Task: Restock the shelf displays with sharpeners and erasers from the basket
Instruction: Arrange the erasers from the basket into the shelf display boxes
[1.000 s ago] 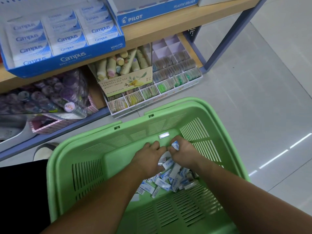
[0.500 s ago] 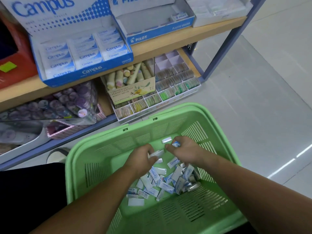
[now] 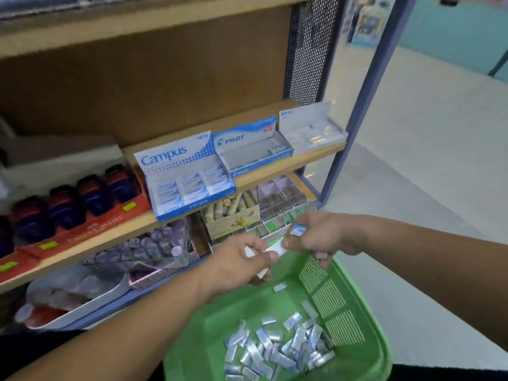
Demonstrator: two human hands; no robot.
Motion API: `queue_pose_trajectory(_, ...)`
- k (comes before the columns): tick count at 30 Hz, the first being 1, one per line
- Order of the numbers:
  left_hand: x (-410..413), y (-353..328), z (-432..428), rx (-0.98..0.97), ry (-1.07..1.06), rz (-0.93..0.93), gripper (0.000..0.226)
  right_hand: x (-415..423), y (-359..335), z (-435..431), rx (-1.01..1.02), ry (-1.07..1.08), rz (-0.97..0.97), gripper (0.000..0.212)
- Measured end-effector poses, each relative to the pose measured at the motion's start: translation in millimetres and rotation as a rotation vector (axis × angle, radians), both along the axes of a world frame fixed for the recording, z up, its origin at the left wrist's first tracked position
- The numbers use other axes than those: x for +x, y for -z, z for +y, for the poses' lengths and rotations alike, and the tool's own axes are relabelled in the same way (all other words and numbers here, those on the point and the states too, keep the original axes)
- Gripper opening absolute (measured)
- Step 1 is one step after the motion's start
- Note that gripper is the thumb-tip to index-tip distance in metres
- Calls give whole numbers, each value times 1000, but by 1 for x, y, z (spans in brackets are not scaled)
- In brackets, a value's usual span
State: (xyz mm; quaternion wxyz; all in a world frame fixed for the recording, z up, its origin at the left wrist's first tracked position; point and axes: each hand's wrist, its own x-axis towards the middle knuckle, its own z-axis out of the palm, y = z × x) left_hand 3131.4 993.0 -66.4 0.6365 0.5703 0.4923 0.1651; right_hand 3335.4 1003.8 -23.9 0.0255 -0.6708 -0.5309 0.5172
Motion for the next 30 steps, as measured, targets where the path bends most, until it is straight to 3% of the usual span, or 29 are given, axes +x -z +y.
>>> queue_pose_trajectory(6,-2,-103,28,144,-34,68,32,1,-70,16,141,172,330,21)
queue_pose_trajectory(12,4,-127,63,230,-50,95,29,7,-83,33,224,246,463,18)
queue_pose_trajectory(17,22,-121,87,215,-86,68,21,33,-89,67,255,183,363,21)
queue_pose_trajectory(21,48,-119,122,296,-137,115,18,56,-85,112,326,385,379,28)
queue_pose_trajectory(25,85,-106,167,376,-100,247,15,91,-51,145,457,489,192,27)
queue_pose_trajectory(30,139,-86,223,446,-117,304,10,135,-10,177,654,609,118,18)
